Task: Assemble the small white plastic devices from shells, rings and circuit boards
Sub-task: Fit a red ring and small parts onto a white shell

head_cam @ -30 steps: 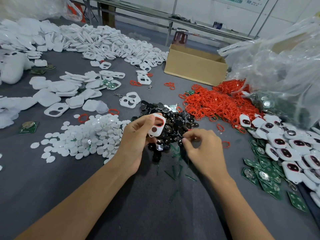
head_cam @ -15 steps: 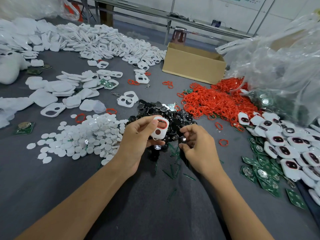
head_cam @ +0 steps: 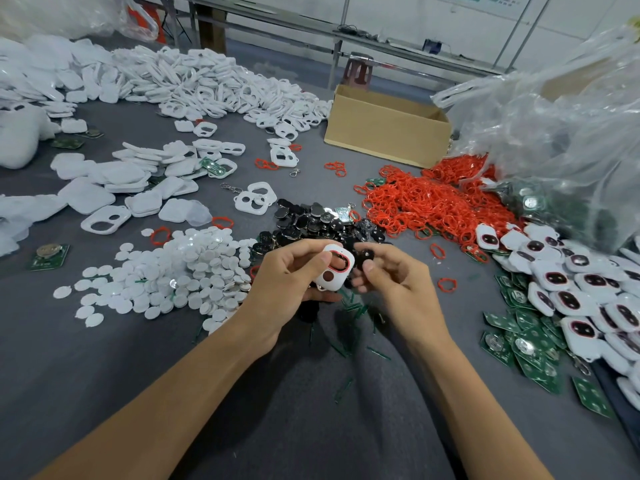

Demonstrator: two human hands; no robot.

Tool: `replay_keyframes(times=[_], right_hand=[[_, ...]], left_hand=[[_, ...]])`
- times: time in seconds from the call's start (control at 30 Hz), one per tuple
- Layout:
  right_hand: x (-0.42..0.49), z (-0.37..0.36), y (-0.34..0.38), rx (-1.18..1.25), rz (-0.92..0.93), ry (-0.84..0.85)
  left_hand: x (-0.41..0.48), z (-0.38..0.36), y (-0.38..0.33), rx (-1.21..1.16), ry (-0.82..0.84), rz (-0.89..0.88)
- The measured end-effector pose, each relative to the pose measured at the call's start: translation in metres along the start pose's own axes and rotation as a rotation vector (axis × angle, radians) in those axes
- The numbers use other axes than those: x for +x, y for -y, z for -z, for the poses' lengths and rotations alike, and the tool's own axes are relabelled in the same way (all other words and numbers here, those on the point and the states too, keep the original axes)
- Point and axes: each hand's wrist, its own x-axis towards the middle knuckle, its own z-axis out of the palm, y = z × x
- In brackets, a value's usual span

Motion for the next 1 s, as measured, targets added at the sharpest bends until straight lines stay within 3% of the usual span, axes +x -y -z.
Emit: replay_keyframes(times=[0.1, 0.27, 0.43, 0.87, 1.0], right_hand=[[-0.0009, -0.0027, 0.0006, -0.103, 0.045, 0.058], [-0.0028, -0.0062, 0.0032, 0.101, 0.009, -0.009], [-0.0045, -0.0079, 0.0034, 0.123, 0.035, -0.029], [-0.0058, -0.0078, 0.0047, 0.307, -0.013, 0.054], [-0.0061, -0.0099, 0.0047, 0.274, -0.006, 0.027]], left_hand=[[-0.0001, -0.0001, 0.0005, -0.006, 0.008, -0.011], [0.0009, 0.0005, 0.0028, -0.005, 0.016, 0.003], [-0.0003, -0.0012, 0.0022, 0.0, 0.053, 0.019], [-0.0004, -0.0021, 0.0, 0.065, -0.106, -0.056], [-0.0014, -0.0007, 0.0008, 0.067, -0.051, -0.047]])
